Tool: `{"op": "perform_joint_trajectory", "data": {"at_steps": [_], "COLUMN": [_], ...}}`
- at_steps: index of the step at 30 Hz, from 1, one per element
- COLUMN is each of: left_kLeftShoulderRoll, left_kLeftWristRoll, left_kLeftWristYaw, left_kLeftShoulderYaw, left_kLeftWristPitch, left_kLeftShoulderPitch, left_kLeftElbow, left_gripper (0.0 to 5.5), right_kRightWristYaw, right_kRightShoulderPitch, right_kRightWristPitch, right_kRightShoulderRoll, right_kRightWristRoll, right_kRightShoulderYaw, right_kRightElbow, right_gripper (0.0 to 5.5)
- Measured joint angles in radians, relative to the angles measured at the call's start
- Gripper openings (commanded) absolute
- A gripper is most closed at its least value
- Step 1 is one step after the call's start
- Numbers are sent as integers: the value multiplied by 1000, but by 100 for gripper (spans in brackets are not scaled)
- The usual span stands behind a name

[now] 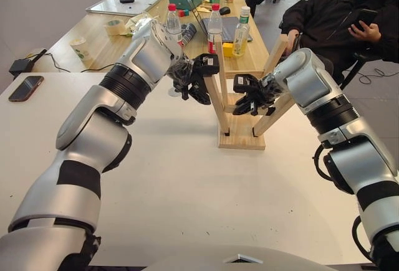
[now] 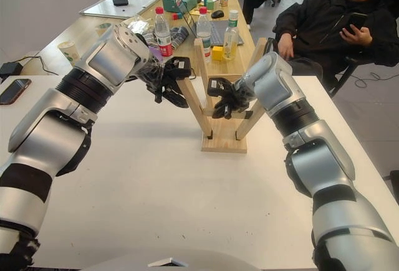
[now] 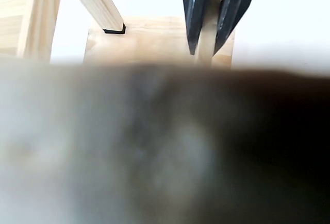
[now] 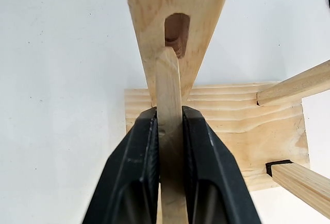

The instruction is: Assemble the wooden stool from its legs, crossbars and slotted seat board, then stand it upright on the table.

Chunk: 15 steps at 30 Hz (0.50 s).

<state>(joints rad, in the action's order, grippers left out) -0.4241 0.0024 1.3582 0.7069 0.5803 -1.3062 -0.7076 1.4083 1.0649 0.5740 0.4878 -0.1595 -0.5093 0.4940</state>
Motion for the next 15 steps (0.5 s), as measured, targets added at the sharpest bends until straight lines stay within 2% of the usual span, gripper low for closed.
{"op": "perform_joint_trajectory", "data": {"at_steps": [15], "left_kLeftShoulderRoll": [2], "left_kLeftWristRoll": [65], "left_kLeftWristYaw": [10], "left_kLeftShoulderYaw": [0], "left_kLeftWristPitch": [10], "left_kLeftShoulderPitch": [11], "left_kLeftElbow": [85], "left_gripper": [204], "right_kRightWristYaw": [6], "right_kRightShoulderPitch": [2], "right_kRightWristPitch": [-1], "right_kRightShoulderRoll": [-3], "right_kRightWristRoll": [-3], "right_kRightShoulderYaw": [18], "right_kRightElbow": [16], "right_gripper": [44]}}
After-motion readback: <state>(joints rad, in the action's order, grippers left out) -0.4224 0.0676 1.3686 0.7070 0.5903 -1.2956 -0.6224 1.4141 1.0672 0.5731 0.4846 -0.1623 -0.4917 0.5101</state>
